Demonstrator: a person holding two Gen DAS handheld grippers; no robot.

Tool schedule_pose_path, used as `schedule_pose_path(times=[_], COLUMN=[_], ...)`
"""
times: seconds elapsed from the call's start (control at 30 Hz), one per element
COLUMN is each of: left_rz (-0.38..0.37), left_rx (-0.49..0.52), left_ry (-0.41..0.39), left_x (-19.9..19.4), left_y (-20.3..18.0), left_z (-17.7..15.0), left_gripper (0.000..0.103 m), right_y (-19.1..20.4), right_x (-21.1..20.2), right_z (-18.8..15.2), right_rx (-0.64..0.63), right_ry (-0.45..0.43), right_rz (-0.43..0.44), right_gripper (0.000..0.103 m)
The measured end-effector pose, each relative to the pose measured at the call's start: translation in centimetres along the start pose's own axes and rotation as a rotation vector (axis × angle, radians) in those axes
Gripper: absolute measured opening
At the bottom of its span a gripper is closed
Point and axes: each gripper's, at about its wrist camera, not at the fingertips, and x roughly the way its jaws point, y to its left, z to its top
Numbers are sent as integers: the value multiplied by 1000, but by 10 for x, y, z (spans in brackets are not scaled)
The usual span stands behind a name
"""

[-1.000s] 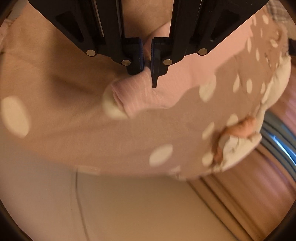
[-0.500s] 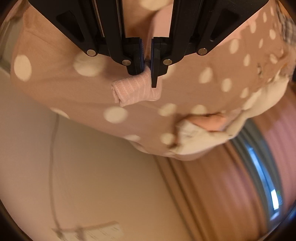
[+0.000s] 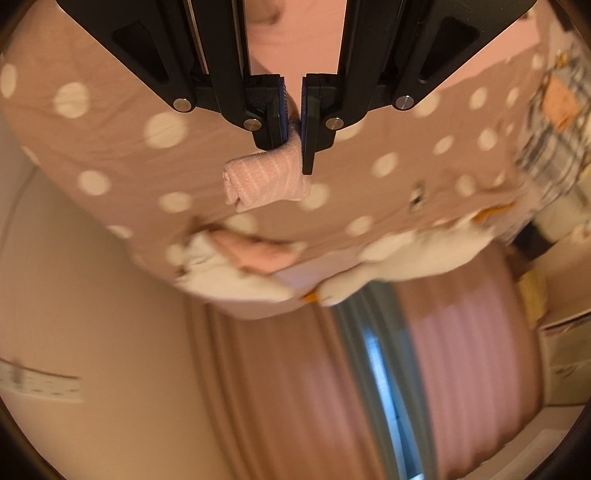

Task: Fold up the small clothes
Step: 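Lift the sleeve with the right gripper and lay it across the sweater body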

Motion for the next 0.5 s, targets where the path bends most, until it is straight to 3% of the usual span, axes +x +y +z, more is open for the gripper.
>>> schedule_pose_path(times=[0.5], left_rz=[0], left_rx=[-40], left_ry=[-11], left_x=[-5], left_y=[15], left_z=[-1], left_gripper=[89], right_y=[111], right_x=[34], right_z=[-67], right_rx=[-201], right_ry=[197], right_rz=[180], right_gripper=[7])
